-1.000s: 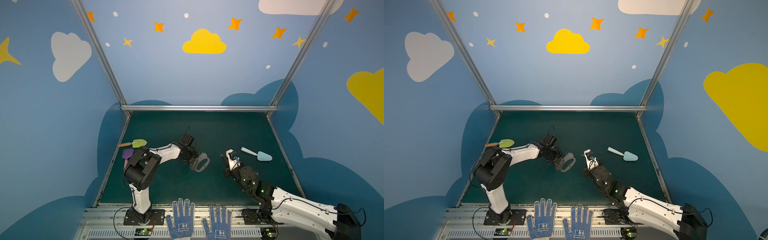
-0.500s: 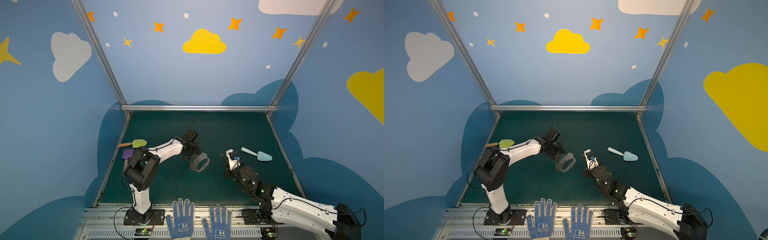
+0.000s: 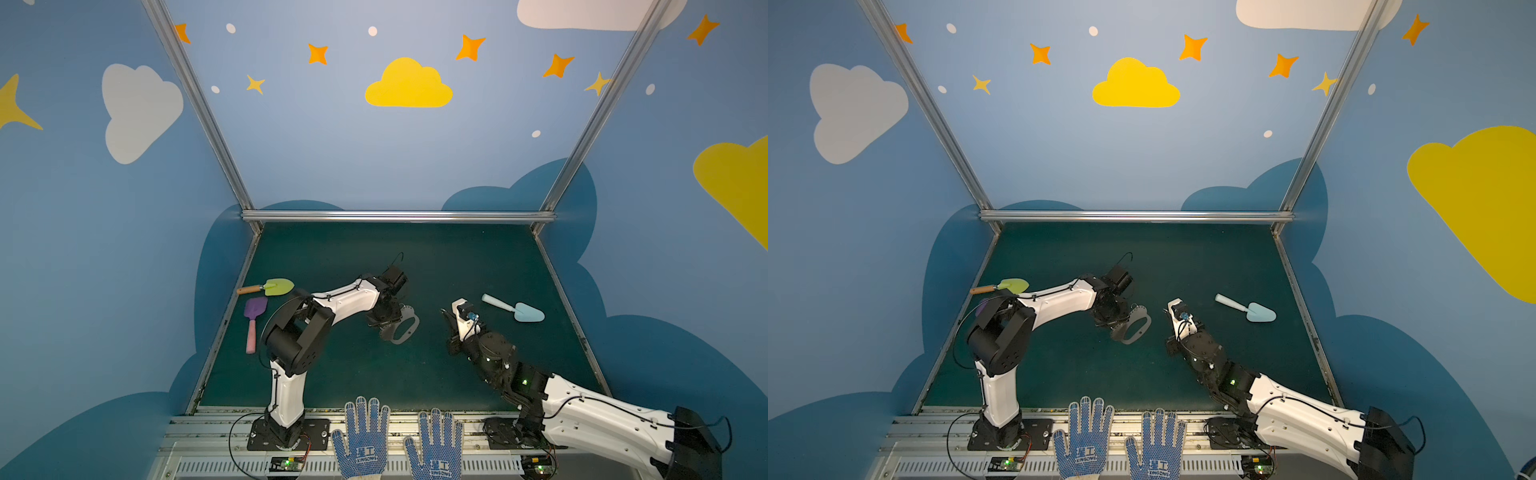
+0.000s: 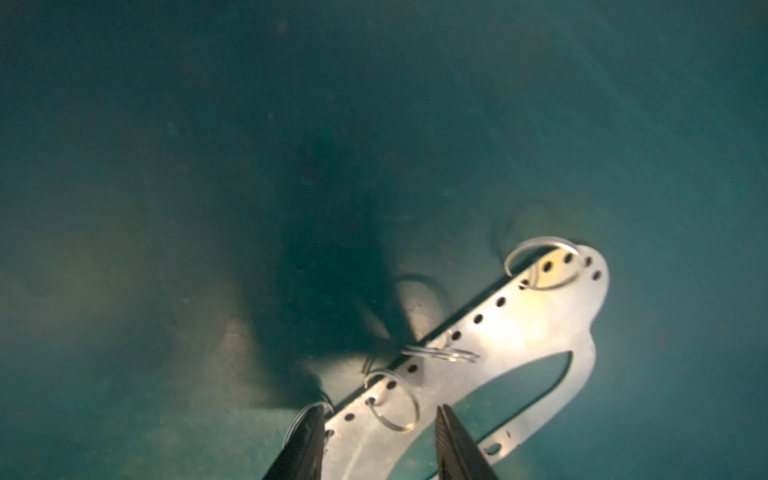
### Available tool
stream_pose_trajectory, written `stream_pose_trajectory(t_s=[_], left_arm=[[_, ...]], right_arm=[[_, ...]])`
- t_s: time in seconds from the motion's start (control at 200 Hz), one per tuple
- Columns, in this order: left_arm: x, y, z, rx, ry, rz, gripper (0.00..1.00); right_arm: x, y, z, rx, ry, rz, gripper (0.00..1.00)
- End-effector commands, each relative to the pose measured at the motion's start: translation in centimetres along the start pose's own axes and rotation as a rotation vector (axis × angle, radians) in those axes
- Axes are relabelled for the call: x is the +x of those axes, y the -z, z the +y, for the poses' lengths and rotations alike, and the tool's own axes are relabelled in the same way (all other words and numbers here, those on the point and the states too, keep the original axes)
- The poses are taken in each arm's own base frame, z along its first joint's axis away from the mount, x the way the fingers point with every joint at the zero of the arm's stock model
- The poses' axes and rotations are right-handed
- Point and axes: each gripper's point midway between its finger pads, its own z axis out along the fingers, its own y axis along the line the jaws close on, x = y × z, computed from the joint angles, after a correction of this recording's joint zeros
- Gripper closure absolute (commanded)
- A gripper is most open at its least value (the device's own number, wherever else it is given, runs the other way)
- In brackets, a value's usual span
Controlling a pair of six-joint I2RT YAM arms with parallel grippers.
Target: Put the keys on the keyring
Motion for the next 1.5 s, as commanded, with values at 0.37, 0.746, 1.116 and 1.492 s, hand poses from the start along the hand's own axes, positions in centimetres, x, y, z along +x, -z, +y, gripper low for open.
stream_pose_trajectory(t_s=[0.37, 0.746, 1.116, 1.492], left_arm=[[-1.1, 0.3, 0.3, -0.045, -0.027, -0.024, 0.74], [-0.5, -0.3, 0.0, -0.093, -0.086, -0.003, 0.55], [-0.9, 0.3, 0.6, -0.125, -0.087, -0.031, 0.81], [-1.1, 0.6, 0.8, -0.093, -0.062, -0.027, 0.76]], right_arm=[[-0.5, 0.3, -0.4, 0.01, -0.021, -0.012, 1.0], [-0.5, 0.3, -0.4, 0.009, -0.024, -0.01, 1.0], [-0.4, 0.4, -0.5, 0.011, -0.03, -0.007, 1.0], [-0.2, 0.3, -0.3, 0.002, -0.038, 0.001, 1.0]])
